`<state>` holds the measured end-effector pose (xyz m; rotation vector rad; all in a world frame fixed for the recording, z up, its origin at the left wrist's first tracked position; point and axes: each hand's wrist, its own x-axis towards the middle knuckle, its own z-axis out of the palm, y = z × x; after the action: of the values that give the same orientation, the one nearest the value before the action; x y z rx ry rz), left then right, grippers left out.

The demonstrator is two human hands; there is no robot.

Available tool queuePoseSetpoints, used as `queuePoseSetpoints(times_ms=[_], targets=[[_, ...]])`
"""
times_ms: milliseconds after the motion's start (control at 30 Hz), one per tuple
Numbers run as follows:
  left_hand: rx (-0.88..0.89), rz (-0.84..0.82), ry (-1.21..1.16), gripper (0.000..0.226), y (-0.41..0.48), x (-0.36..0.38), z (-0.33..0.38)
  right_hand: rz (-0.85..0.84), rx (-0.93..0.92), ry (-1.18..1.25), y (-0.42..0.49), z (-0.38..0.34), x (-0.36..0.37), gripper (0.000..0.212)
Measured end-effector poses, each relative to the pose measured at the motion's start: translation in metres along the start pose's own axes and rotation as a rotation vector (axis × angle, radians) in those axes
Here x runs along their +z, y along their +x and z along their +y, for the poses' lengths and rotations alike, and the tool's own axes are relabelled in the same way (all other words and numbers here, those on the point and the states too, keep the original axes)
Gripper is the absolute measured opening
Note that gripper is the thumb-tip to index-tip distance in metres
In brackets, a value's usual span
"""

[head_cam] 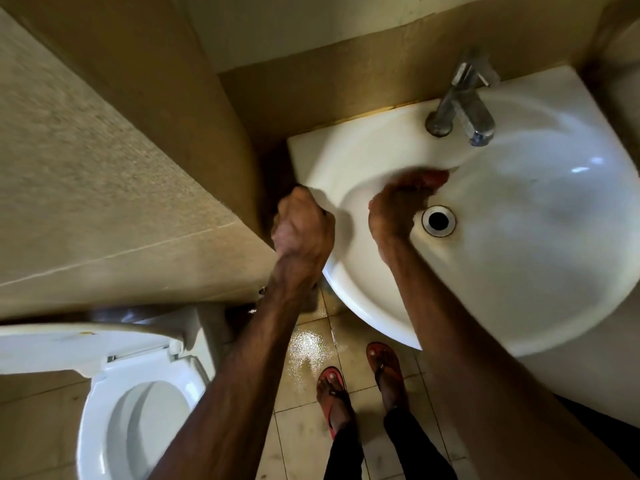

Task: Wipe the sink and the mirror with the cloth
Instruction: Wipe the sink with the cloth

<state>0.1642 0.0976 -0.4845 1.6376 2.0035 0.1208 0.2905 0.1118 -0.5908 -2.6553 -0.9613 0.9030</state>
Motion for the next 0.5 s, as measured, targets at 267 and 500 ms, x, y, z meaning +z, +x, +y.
queuePoseSetpoints(times_ms=[267, 500], targets=[[0.04, 0.007, 0.088, 0.032, 0.004, 0.009, 0.001, -0.257, -0.547, 0.014, -0.087, 0.027, -0.011, 0.078], [0.113, 0.037, 0.134, 0.043, 0.013, 0.028, -0.011, -0.405, -0.602, -0.099, -0.133, 0.054, -0.039, 0.064]])
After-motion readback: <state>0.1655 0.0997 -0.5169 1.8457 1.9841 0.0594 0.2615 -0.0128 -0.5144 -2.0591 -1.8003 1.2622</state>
